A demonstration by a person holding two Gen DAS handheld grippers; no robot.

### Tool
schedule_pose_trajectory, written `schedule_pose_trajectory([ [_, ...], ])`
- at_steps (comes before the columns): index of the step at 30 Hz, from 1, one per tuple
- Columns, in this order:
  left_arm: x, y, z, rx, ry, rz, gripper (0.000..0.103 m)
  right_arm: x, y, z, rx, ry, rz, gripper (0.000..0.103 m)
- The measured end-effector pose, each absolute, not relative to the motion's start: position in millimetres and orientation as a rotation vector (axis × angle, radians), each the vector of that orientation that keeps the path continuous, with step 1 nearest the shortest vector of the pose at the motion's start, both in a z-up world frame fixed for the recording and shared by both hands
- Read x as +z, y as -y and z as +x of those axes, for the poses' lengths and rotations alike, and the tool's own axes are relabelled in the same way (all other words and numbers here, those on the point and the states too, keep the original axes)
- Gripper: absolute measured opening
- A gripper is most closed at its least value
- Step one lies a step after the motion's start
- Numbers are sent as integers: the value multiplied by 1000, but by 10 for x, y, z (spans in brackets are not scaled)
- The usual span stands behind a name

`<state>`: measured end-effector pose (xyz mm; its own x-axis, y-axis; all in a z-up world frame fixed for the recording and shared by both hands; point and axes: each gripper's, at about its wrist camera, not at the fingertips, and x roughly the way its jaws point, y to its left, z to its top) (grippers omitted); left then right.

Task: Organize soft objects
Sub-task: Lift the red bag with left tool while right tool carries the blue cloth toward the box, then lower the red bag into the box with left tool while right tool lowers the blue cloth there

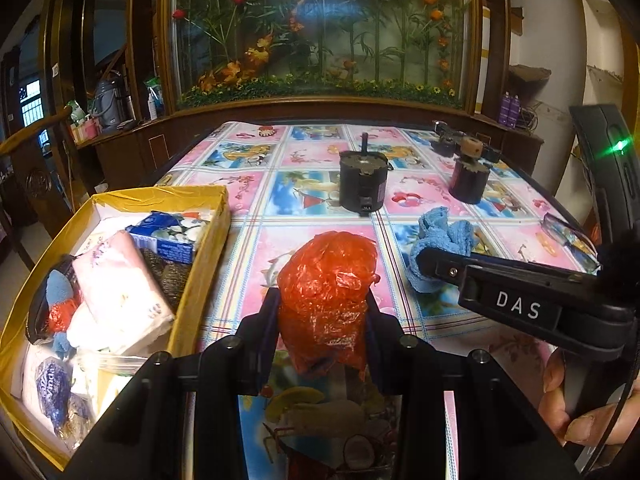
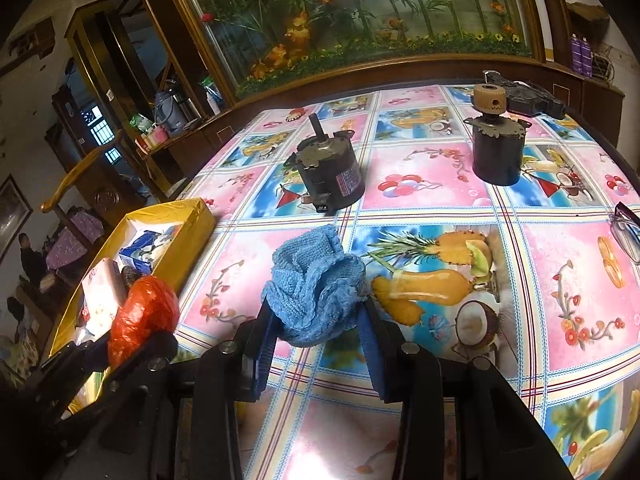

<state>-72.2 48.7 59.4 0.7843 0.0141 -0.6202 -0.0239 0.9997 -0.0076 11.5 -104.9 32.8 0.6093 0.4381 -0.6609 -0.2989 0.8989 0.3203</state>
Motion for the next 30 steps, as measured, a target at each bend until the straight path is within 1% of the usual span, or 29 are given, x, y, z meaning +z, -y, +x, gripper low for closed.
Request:
schedule_pose_trajectory([
  [7, 831, -797, -868, 46, -608, -65, 37, 418, 806, 71, 480, -816, 176, 43],
  [15, 984, -1417, -1058, 146, -561, -135, 37, 580, 259, -106, 592, -799, 111, 43],
  [25, 770, -2368, -1272, 341, -592, -233, 37, 604, -593, -411, 753, -817, -27, 43],
  [30, 642, -2610, -1313, 386, -618, -257, 37, 554, -965, -555, 822, -822, -90, 43],
])
